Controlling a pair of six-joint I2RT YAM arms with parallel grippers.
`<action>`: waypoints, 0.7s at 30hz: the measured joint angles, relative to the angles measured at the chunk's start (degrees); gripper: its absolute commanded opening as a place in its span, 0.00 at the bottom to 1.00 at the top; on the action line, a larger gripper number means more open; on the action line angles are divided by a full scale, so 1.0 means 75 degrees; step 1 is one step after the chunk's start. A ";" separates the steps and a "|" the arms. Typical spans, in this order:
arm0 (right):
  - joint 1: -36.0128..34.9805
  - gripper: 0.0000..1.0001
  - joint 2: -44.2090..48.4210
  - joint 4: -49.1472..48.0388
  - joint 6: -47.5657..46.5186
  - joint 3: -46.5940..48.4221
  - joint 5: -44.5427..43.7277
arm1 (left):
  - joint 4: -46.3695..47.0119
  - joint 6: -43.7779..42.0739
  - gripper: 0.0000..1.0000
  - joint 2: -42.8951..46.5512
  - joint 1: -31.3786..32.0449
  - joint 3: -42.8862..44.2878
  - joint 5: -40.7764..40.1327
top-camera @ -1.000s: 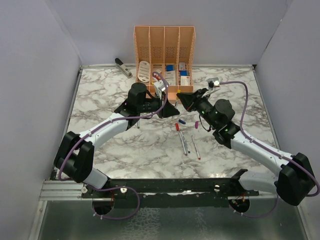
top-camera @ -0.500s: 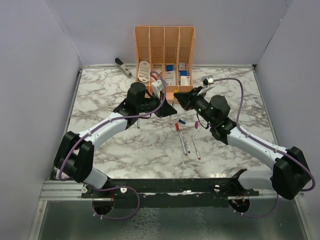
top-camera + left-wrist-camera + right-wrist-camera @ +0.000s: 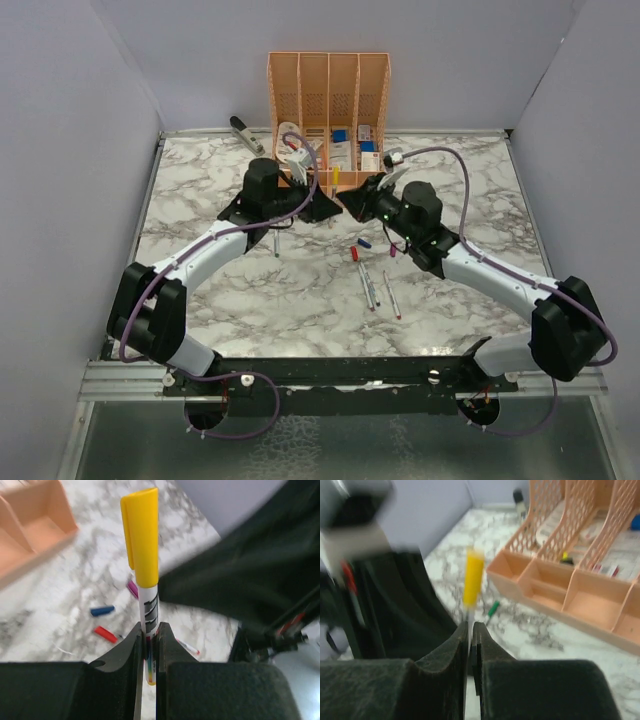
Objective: Insert the pens into the pen caps
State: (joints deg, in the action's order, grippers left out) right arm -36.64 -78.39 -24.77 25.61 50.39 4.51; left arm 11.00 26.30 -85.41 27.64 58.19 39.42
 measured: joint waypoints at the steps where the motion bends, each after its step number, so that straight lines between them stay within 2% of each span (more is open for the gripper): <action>1: -0.0032 0.01 -0.0038 0.0146 -0.0044 0.0026 0.0122 | 0.0058 0.0032 0.00 -0.0003 -0.0073 0.0035 -0.0131; 5: -0.0187 0.01 -0.0376 0.1142 -0.0236 -0.0105 0.0300 | 0.0539 0.0131 0.00 0.0023 -0.0580 0.0420 -0.0484; 9: -0.0431 0.01 -0.0615 0.2025 -0.0256 -0.0388 0.0530 | 0.1294 0.0192 0.00 0.0102 -0.0682 0.0711 -0.0595; 14: -0.0487 0.01 -0.0606 0.2291 -0.0259 -0.0300 0.0504 | 0.1550 0.0221 0.00 0.0259 -0.0662 0.0399 -0.0592; 17: -0.0484 0.05 -0.0580 0.2363 -0.0268 -0.0079 0.0318 | 0.1116 0.0117 0.00 0.0300 -0.0662 0.0122 -0.0731; 21: -0.0484 0.13 -0.0335 0.2495 -0.0373 0.0309 -0.0239 | -0.0303 -0.0277 0.00 0.0300 -0.0664 0.0146 -0.1405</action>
State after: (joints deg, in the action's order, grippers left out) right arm -40.27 -80.90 -6.07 22.81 52.71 2.72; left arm 8.73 24.23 -83.15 22.65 59.29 28.88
